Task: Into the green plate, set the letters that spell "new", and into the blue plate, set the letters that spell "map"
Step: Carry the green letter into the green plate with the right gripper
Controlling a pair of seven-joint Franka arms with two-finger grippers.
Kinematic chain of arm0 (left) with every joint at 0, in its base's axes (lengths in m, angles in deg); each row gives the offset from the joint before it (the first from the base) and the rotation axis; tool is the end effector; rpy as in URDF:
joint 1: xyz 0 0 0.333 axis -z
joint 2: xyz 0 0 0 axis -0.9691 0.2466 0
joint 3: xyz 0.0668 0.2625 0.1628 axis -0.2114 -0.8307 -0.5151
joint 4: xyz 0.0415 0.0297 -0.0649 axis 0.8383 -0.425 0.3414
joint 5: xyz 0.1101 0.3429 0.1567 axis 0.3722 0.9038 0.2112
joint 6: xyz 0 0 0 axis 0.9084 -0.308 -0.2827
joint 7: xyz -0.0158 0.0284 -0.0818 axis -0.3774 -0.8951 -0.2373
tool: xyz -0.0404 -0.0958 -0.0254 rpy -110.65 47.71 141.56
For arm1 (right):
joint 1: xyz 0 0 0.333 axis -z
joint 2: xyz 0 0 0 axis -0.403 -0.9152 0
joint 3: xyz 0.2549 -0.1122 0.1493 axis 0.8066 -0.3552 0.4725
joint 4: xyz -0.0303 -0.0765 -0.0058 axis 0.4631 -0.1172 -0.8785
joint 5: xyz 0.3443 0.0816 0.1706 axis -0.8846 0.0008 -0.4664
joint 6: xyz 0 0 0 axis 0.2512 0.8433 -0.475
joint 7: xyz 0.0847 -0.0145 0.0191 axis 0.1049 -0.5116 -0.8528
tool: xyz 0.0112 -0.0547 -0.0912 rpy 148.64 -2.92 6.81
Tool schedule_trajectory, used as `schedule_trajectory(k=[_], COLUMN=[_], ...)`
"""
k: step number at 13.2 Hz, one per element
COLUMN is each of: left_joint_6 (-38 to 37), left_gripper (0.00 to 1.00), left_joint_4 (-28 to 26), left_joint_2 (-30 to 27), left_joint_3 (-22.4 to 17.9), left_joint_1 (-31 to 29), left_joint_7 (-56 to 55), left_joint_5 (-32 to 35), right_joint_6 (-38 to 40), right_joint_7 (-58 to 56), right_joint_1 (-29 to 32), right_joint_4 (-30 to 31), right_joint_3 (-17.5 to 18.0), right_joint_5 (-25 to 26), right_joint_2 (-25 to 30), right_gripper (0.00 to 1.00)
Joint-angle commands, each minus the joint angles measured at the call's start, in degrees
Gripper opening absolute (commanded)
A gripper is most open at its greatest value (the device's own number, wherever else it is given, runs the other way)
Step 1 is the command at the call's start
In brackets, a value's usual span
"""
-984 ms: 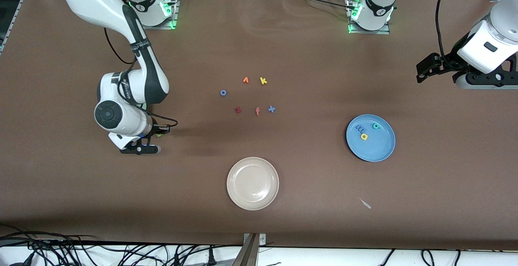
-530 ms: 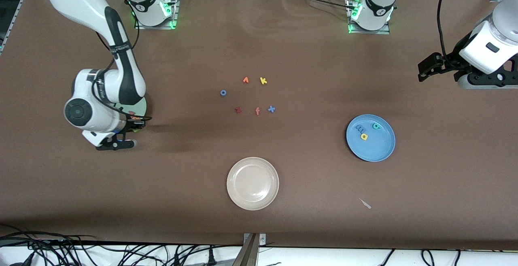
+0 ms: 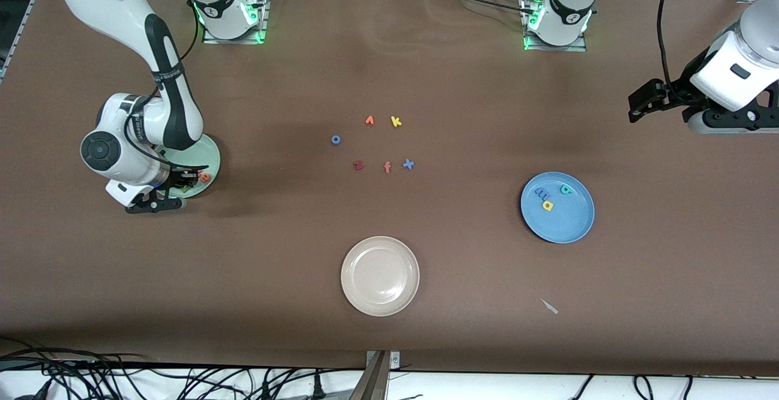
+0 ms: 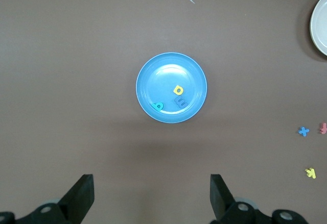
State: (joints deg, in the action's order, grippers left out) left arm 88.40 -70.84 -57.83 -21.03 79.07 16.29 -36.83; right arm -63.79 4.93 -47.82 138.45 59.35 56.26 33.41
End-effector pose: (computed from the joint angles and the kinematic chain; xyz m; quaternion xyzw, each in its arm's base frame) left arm 0.5569 -0.0555 0.6043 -0.9997 -0.0122 0.0191 0.0055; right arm 0.5811 -0.0178 0.2071 0.9941 0.0688 -0.0648 0.0529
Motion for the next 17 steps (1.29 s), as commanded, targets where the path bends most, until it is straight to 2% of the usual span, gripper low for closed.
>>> schedule_trajectory(k=[1,7,8,10,14,17], left_joint_6=[-1.1,-1.5,-1.5,-1.5,-1.5,-1.5], left_gripper=[1.00,1.00,1.00,1.00,1.00,1.00], left_joint_4=[1.1,1.2,1.1,1.1,1.3,1.3], left_joint_2=[0.2,0.2,0.2,0.3,0.3,0.3], left_joint_3=[-0.3,-0.2,-0.2,-0.1,0.0,0.0], left_joint_1=[0.3,0.3,0.3,0.3,0.4,0.7], left_joint_7=[0.7,0.7,0.7,0.6,0.7,0.7], left_joint_5=[-1.1,-1.1,-1.1,-1.0,0.3,0.3], right_joint_6=[-0.4,5.0,5.9,8.4,9.8,14.9], right_joint_7=[-1.4,-0.5,-0.5,-0.4,0.2,0.7], right_joint_1=[0.3,0.3,0.4,0.9,0.9,0.8], right_joint_4=[3.8,5.0,5.0,4.7,4.1,0.3], right_joint_3=[0.2,0.2,0.2,0.1,0.0,0.0], right_joint_5=[-0.7,-0.7,-1.6,-6.3,-6.4,-6.4], right_joint_2=[3.8,6.0,6.0,6.0,6.1,6.1], right_gripper=[0.14,0.15,0.27,1.00,1.00,1.00])
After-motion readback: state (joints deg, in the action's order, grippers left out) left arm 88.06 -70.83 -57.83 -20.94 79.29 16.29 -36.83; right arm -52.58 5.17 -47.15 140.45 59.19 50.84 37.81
